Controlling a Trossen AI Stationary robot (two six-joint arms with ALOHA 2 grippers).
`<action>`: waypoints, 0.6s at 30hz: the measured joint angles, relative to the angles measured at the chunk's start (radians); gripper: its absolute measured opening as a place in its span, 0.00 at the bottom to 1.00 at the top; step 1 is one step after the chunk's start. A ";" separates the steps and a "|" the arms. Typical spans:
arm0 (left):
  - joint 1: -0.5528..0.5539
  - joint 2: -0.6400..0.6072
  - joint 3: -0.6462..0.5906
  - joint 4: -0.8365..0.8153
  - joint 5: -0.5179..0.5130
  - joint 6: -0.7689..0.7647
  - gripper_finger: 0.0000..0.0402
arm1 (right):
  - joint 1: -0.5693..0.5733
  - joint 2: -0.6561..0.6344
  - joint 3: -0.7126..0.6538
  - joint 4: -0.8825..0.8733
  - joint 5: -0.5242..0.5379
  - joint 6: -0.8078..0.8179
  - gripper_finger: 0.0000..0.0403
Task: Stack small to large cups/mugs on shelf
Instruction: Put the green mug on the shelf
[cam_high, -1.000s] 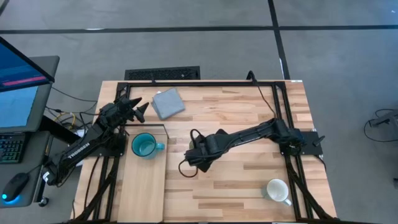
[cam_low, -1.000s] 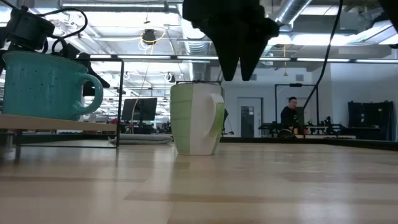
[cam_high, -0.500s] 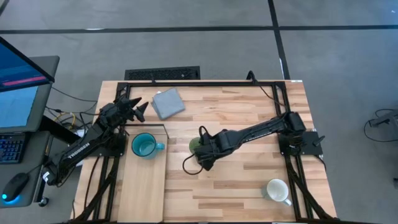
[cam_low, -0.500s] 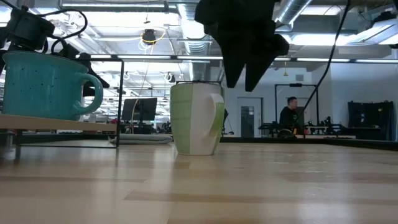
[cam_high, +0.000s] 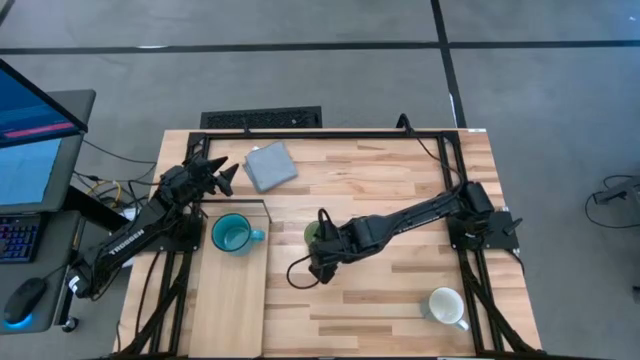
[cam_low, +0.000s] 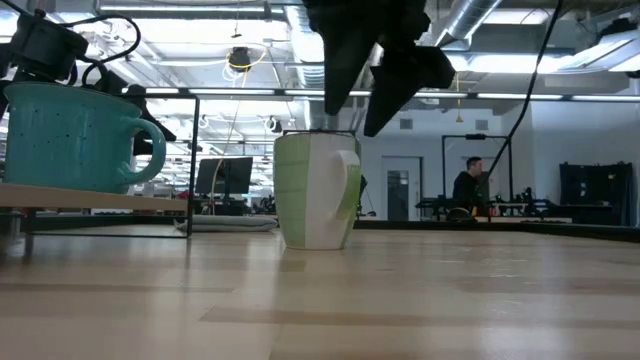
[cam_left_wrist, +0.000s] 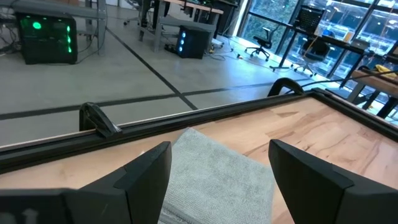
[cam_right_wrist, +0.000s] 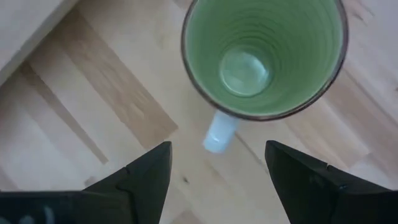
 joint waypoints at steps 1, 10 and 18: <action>0.000 0.000 0.000 0.000 0.000 0.000 0.65 | 0.004 0.000 0.000 0.005 0.000 0.006 0.70; 0.000 0.000 0.000 0.000 0.002 0.000 0.65 | 0.021 0.016 0.000 0.014 0.006 0.085 0.70; 0.000 0.000 0.000 0.000 0.003 -0.005 0.65 | 0.019 0.015 -0.068 0.114 0.000 0.110 0.70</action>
